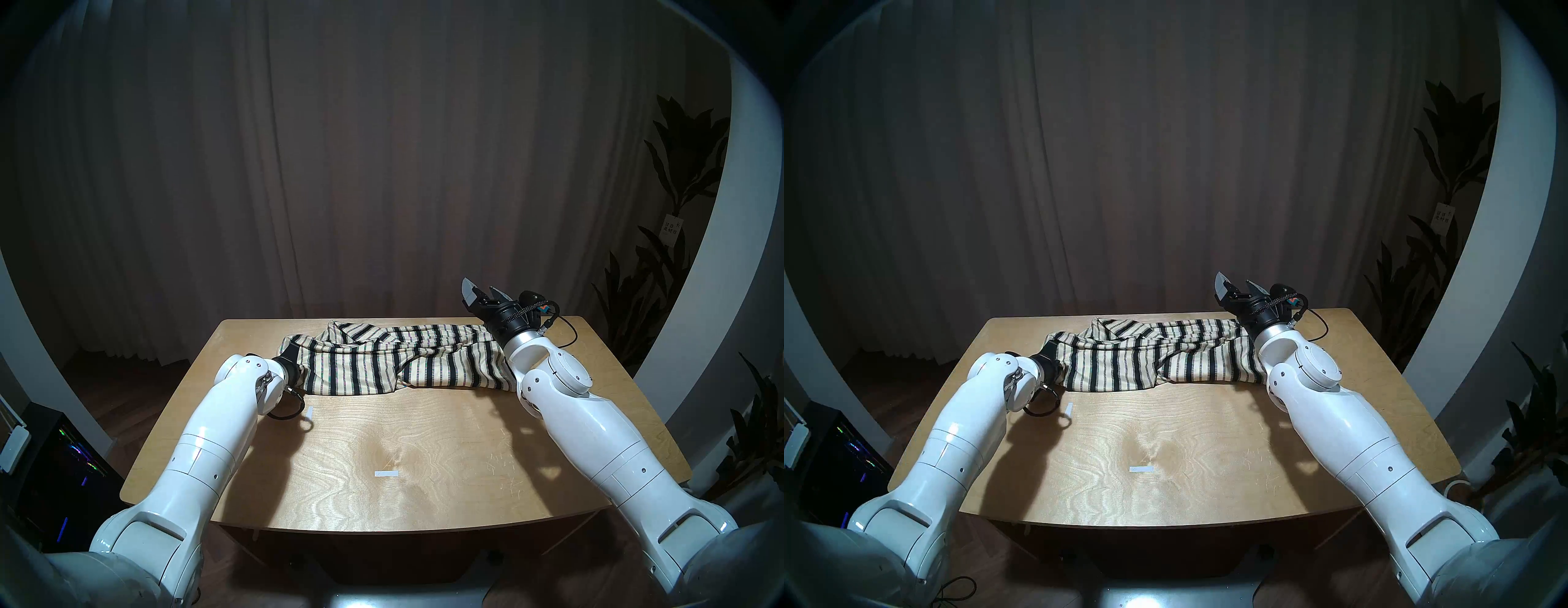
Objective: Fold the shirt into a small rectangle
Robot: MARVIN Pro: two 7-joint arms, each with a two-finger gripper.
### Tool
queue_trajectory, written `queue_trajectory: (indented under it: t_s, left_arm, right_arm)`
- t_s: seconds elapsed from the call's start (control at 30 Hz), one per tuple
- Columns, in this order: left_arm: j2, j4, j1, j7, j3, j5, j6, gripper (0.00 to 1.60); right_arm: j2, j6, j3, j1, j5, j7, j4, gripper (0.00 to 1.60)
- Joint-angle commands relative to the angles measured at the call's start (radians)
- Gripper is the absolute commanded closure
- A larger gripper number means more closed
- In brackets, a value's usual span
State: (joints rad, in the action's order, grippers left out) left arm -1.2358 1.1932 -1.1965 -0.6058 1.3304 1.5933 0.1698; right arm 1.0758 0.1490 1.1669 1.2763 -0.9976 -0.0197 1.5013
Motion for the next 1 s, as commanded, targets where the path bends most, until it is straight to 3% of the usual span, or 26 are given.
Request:
queue_trajectory:
  t_s: [0.0, 0.33, 0.73, 0.97]
  left_arm:
    - [-0.007, 0.059, 0.014, 0.001, -0.016, -0.031, -0.027, 1.60]
    - [-0.036, 0.126, 0.075, -0.013, -0.062, -0.086, -0.064, 1.60]
    - [-0.127, 0.083, 0.184, -0.026, -0.128, -0.166, -0.083, 1.60]
    - [-0.197, 0.009, 0.241, -0.026, -0.170, -0.193, -0.075, 1.60]
  right_arm:
    - [0.000, 0.014, 0.015, 0.003, -0.010, -0.003, 0.021, 0.00]
    - [-0.010, 0.020, 0.024, 0.036, -0.027, 0.002, 0.015, 0.00]
    - [-0.045, 0.036, 0.060, 0.127, -0.067, 0.013, 0.037, 0.00]
    - [-0.062, 0.054, 0.091, 0.174, -0.091, 0.020, 0.057, 0.00]
